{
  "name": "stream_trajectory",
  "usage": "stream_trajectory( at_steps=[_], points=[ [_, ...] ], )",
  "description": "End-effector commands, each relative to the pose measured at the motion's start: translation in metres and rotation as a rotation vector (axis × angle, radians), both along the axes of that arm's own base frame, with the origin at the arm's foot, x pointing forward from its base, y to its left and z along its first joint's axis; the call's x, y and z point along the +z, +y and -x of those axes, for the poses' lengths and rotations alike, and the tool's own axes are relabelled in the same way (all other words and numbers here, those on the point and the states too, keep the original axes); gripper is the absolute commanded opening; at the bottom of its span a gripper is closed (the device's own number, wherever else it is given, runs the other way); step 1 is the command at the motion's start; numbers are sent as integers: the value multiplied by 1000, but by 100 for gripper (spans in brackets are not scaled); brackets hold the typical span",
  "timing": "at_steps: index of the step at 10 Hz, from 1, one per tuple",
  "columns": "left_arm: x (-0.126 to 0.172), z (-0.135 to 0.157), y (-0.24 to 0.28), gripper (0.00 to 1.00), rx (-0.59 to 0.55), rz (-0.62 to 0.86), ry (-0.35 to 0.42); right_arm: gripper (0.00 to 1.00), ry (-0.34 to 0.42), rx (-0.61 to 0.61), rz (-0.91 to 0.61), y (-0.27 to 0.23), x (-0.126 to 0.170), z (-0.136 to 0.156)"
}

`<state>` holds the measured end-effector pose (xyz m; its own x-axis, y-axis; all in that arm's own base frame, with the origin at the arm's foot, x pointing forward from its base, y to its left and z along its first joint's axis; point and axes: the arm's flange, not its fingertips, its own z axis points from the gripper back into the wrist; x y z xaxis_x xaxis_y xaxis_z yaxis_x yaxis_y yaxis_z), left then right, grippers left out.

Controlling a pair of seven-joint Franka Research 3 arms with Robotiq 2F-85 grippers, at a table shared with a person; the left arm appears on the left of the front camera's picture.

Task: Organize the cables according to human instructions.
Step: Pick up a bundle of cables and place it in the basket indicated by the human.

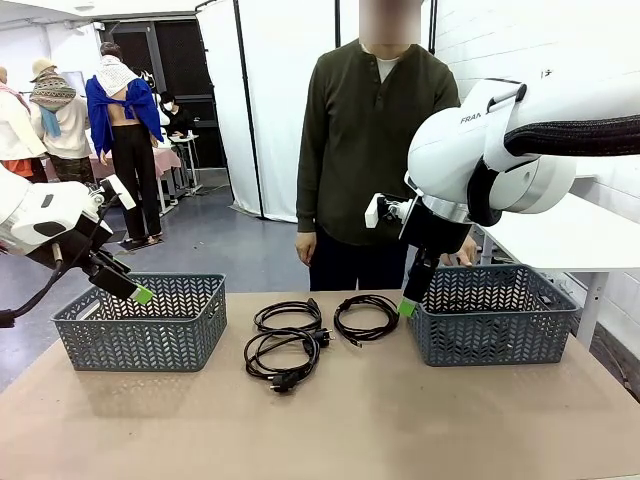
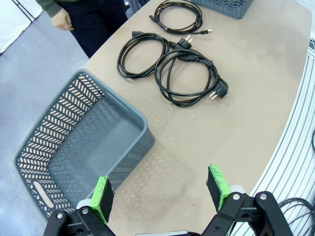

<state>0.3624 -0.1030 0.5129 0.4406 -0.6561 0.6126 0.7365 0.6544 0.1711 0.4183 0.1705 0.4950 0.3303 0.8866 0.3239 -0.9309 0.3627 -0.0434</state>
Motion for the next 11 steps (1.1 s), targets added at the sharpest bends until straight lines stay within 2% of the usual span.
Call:
stream_trajectory(
  at_steps=[1,3,7,11],
  points=[
    [0,-1,1,100,4,4,1,100,-1,-2,3,0,0,0],
    [0,-1,1,100,4,4,1,100,0,0,0,0,0,0],
    [0,-1,1,100,4,4,1,100,90,-170,-14,41,10,-34],
    [0,-1,1,100,4,4,1,100,152,-461,-48,75,16,-93]
  ],
)
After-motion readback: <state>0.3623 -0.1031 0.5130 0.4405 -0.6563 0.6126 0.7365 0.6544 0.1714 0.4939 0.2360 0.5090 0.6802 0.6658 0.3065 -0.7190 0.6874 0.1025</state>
